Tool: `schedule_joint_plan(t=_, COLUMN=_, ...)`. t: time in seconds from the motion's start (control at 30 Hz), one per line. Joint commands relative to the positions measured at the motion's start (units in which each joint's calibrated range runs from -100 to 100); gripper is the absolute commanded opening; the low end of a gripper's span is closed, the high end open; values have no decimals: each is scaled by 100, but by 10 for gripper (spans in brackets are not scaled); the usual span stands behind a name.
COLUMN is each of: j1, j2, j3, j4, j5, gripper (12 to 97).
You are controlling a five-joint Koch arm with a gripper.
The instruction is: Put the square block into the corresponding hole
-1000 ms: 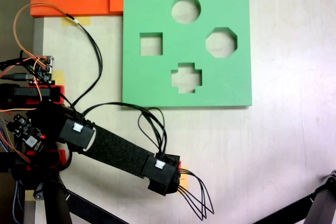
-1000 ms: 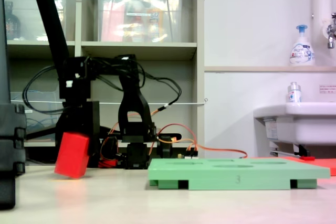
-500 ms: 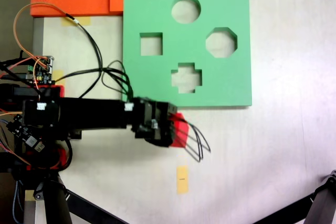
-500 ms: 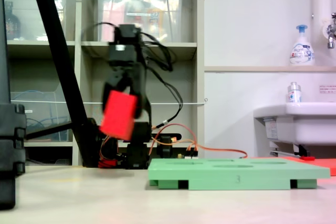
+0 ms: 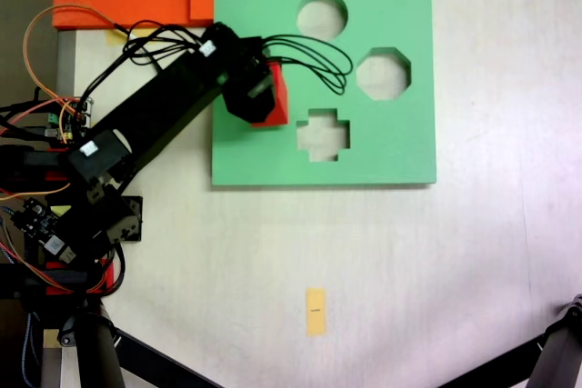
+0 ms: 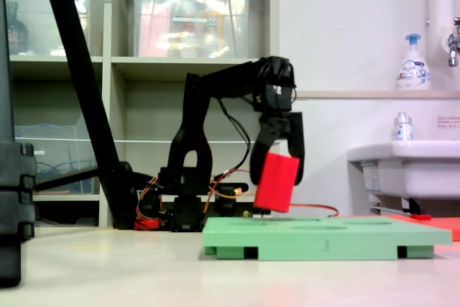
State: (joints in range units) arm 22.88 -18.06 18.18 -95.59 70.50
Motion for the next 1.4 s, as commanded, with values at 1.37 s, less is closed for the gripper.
schedule_joint_plan(t=1.37, j1=547, j2=2839, j3=1662, j4=-441, j5=581, gripper=338)
